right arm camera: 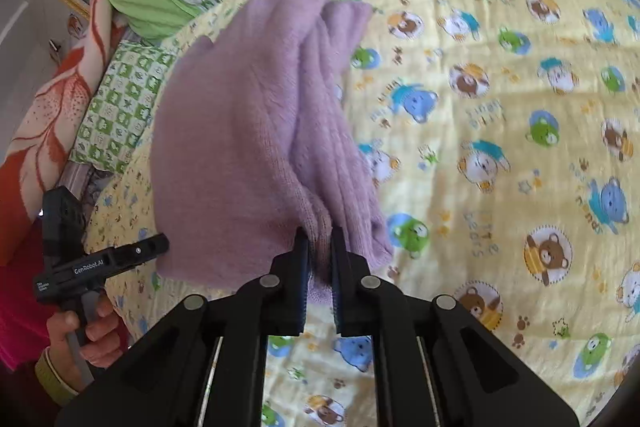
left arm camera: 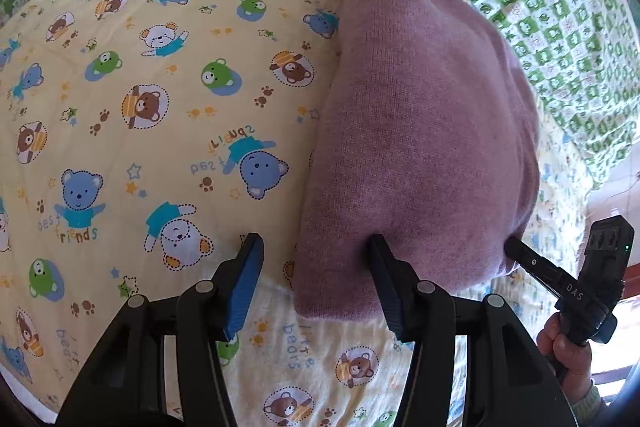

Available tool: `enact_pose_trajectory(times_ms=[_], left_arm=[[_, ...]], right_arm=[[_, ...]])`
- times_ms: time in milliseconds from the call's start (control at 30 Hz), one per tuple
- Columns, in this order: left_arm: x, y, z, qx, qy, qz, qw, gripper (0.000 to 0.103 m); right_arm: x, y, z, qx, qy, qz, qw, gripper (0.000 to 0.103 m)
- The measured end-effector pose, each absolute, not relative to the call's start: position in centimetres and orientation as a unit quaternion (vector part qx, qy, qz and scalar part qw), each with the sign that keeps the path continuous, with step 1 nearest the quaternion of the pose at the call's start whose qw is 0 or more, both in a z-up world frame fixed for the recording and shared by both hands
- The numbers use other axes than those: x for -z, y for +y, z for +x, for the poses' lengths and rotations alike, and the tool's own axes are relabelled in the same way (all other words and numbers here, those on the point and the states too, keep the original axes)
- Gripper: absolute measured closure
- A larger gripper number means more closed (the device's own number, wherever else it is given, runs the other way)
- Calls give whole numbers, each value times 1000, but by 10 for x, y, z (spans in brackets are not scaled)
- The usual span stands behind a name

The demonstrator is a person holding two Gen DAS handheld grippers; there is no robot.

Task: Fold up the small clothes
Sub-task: 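Open both tools and release the folded sweater onto the quilt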

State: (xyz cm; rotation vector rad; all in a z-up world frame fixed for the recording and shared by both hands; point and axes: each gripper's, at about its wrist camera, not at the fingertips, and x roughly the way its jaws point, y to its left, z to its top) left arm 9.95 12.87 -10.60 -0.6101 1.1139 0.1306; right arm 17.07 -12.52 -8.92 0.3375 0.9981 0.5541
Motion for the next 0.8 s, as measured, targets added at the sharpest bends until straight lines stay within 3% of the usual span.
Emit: enact_pose_trajectory(times_ms=[333, 400, 467, 800], left_arm=[[64, 84, 77, -114, 499, -229, 828, 48], [58, 72, 66, -122, 490, -215, 836, 42], [55, 61, 54, -136, 481, -193, 844, 38], [72, 35, -4, -167, 484, -156, 845, 33]], right_arm=[[82, -139, 158, -277, 464, 160, 826, 88], [78, -141, 148, -281, 458, 152, 830, 83], [75, -142, 134, -280, 456, 134, 834, 71], [79, -144, 79, -298, 448, 56, 841, 56]])
